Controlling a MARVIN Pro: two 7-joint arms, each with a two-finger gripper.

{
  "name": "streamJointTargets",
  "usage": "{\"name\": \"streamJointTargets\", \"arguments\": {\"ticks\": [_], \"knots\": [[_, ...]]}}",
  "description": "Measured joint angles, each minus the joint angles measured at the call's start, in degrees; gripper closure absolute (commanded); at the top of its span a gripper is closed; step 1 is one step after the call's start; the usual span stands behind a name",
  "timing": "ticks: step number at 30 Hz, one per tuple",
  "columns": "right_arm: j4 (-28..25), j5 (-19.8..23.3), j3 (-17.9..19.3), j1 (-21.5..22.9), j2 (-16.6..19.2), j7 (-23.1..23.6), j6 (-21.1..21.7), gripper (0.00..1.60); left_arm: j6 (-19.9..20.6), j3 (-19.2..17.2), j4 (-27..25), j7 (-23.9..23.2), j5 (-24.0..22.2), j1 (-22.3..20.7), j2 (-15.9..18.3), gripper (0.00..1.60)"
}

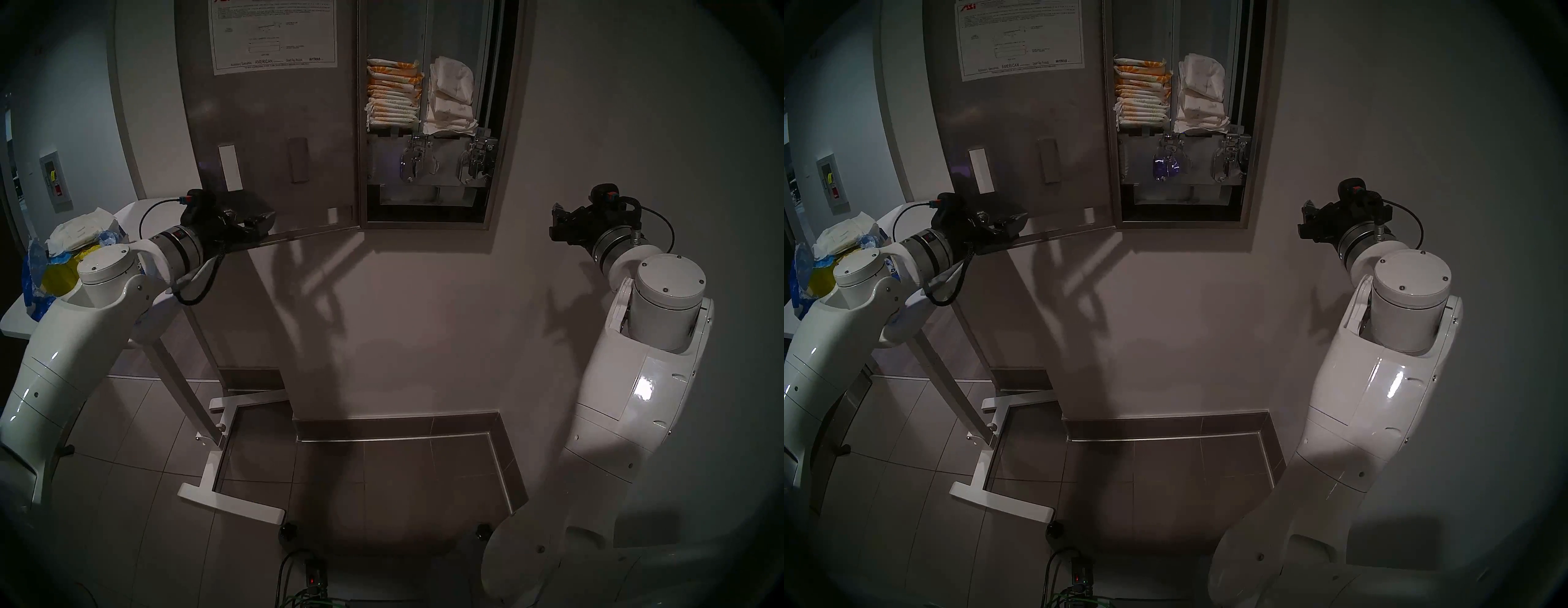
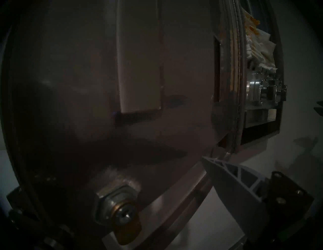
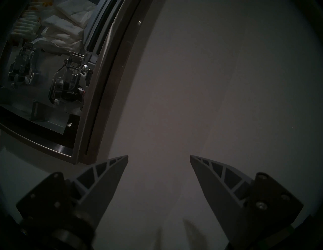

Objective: Open the dispenser door, put the pads inside, close the door

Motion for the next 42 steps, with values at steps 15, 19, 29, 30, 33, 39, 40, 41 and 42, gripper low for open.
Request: {"name": "streamJointTargets", "arguments": {"ticks": [15, 19, 29, 30, 33, 39, 40, 41, 42], "knots": [[-0.4, 0.3, 0.0, 0.0, 0.1, -0.1, 0.0, 0.31, -0.3, -0.2, -0.2, -3.2, -2.9, 1.0, 2.0, 0.0], [-0.5, 0.3, 0.0, 0.0, 0.1, -0.1, 0.0, 0.31, -0.5, -0.2, -0.2, -3.7, -3.5, 1.2, 2.4, 0.0], [-0.4, 0.4, 0.0, 0.0, 0.1, -0.1, 0.0, 0.31, -1.2, 0.1, 0.0, -4.3, -4.9, 1.5, 2.7, 0.0], [-0.4, 0.4, 0.0, 0.0, 0.1, -0.1, 0.0, 0.31, -1.4, 0.1, 0.0, -4.3, -5.1, 1.5, 2.8, 0.0], [-0.3, 0.4, 0.0, -0.1, 0.1, -0.1, 0.0, 0.31, -1.7, 0.1, 0.1, -4.5, -5.4, 1.6, 2.8, 0.0], [-0.3, 0.5, 0.0, -0.1, 0.1, -0.1, 0.0, 0.31, -2.3, 0.2, 0.4, -4.9, -5.9, 1.6, 2.9, 0.52], [-0.3, 0.5, 0.0, -0.1, 0.1, -0.1, 0.0, 0.31, -2.4, 0.2, 0.5, -5.0, -6.1, 1.6, 2.9, 0.72], [-0.3, 0.5, 0.0, -0.1, 0.1, -0.1, 0.0, 0.31, -2.5, 0.2, 0.6, -5.0, -6.1, 1.6, 2.9, 0.5], [-0.3, 0.5, 0.0, -0.1, 0.1, -0.1, 0.0, 0.31, -2.6, 0.1, 0.8, -5.0, -6.2, 1.6, 3.0, 0.68]]}}
